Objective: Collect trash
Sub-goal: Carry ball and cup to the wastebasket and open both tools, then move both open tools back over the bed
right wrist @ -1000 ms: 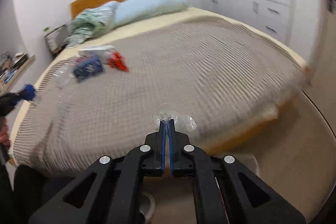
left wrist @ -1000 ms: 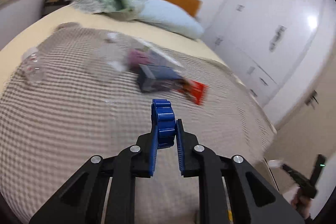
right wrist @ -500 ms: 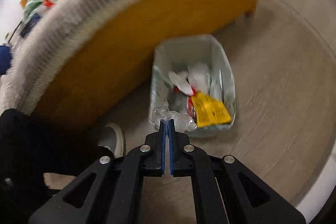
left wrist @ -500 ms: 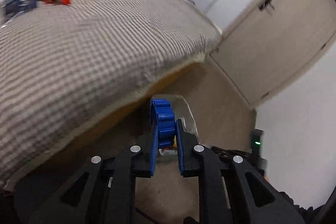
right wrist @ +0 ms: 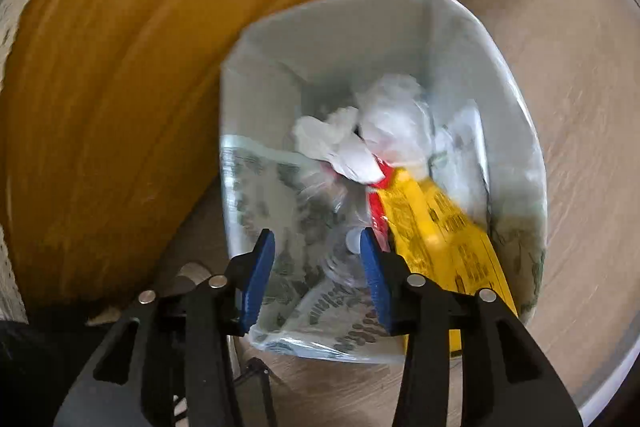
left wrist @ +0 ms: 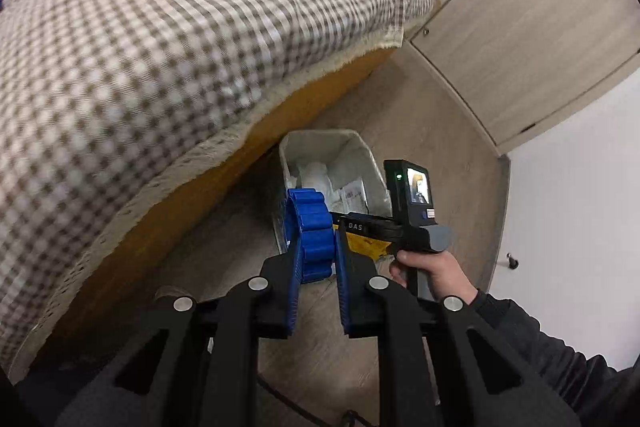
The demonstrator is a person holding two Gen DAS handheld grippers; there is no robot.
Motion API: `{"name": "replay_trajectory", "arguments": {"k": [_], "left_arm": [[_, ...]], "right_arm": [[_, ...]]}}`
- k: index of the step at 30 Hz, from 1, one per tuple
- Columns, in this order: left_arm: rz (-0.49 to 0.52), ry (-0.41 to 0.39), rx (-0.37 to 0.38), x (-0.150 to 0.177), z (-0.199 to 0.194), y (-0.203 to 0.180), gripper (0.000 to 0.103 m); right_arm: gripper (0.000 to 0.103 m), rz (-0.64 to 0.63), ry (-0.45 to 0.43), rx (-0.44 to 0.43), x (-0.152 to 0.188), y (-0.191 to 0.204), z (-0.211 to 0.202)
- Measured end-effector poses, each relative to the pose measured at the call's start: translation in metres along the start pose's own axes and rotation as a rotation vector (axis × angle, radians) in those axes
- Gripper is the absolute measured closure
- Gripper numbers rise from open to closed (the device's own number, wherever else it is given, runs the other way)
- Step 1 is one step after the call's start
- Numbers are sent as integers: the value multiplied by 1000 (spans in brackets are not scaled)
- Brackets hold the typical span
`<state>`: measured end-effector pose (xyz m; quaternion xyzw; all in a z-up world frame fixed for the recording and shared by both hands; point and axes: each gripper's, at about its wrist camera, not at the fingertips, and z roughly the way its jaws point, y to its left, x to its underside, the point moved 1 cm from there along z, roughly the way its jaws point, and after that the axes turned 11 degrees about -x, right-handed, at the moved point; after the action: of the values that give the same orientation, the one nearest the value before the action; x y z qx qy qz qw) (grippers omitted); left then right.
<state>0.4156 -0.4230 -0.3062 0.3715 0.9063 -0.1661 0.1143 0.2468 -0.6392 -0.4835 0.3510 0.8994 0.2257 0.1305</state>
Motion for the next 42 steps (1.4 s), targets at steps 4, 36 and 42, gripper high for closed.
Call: {"name": "replay_trajectory", "arguments": {"k": [4,36,42], "left_arm": [[27,68,16,-10,33,-17,90],[118,226,-200,-22,174,-37,37],[89,22,-98,-19,75,-34,37]], "right_arm": [[59,75,-94,-29,26,-30,-40],[52,73,-212,29,102,-27,-136],[48,-7,-258,72,96,14,-168]]}}
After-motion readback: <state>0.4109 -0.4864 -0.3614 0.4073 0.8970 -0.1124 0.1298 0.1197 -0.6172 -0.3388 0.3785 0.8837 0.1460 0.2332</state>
